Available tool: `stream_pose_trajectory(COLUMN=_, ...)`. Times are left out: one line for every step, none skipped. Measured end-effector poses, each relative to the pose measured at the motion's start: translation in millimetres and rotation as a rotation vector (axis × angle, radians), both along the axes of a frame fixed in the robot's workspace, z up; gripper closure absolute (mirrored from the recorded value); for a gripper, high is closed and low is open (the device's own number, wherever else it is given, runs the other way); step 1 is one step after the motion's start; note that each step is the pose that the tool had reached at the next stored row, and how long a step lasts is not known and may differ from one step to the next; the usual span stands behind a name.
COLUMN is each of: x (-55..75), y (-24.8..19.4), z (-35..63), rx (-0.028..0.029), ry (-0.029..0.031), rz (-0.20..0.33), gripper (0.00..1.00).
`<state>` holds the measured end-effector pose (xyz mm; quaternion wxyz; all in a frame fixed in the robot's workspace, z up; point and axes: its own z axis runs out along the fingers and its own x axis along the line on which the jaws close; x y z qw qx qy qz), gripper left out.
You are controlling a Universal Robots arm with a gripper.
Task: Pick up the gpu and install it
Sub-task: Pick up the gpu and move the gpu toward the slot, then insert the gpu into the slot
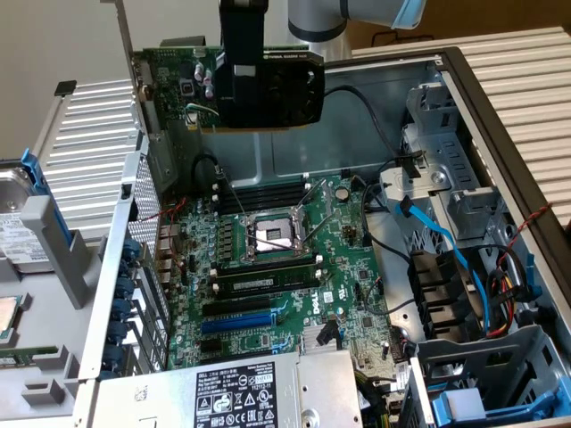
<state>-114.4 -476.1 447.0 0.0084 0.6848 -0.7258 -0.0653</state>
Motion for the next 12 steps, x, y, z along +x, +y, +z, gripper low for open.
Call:
stream_pose_trajectory(x=0.0, y=0.0, z=-1.8, rx=0.0001, ry=-0.0001, rz=0.000, gripper=0.73)
stream_pose_trajectory(x=0.1, y=0.0, z=-3.3, rx=0.0000, ry=0.0000, rz=0.000, gripper=0.73)
stream_pose_trajectory(x=0.0, y=0.0, z=-3.9, rx=0.0001, ry=-0.0001, rz=0.000, gripper=0.73)
stream_pose_trajectory(x=0.0, y=0.0, z=-3.9, rx=-0.0001, ry=0.0000, rz=0.000, gripper=0.73)
stream_pose_trajectory(x=0.0, y=0.0, z=-4.0, rx=0.0001, ry=-0.0001, rz=0.000, gripper=0.73)
stream_pose_trajectory(x=0.0, y=0.0, z=-4.0, rx=0.0000, ry=-0.0001, rz=0.000, gripper=0.73)
stream_pose_trajectory(x=0.0, y=0.0, z=-4.0, rx=0.0001, ry=-0.0001, rz=0.000, gripper=0.73)
stream_pose_trajectory(x=0.0, y=0.0, z=-4.0, rx=0.0001, ry=-0.0001, rz=0.000, gripper=0.73)
stream_pose_trajectory(x=0.0, y=0.0, z=-4.0, rx=0.0001, ry=-0.0001, rz=0.000, gripper=0.73)
stream_pose_trajectory(x=0.0, y=0.0, z=-4.0, rx=0.0001, ry=-0.0001, rz=0.000, gripper=0.73)
stream_pose_trajectory(x=0.0, y=0.0, z=-4.0, rx=0.0000, ry=-0.0001, rz=0.000, gripper=0.73)
stream_pose_trajectory(x=0.0, y=0.0, z=-4.0, rx=0.0000, ry=-0.0003, rz=0.000, gripper=0.73)
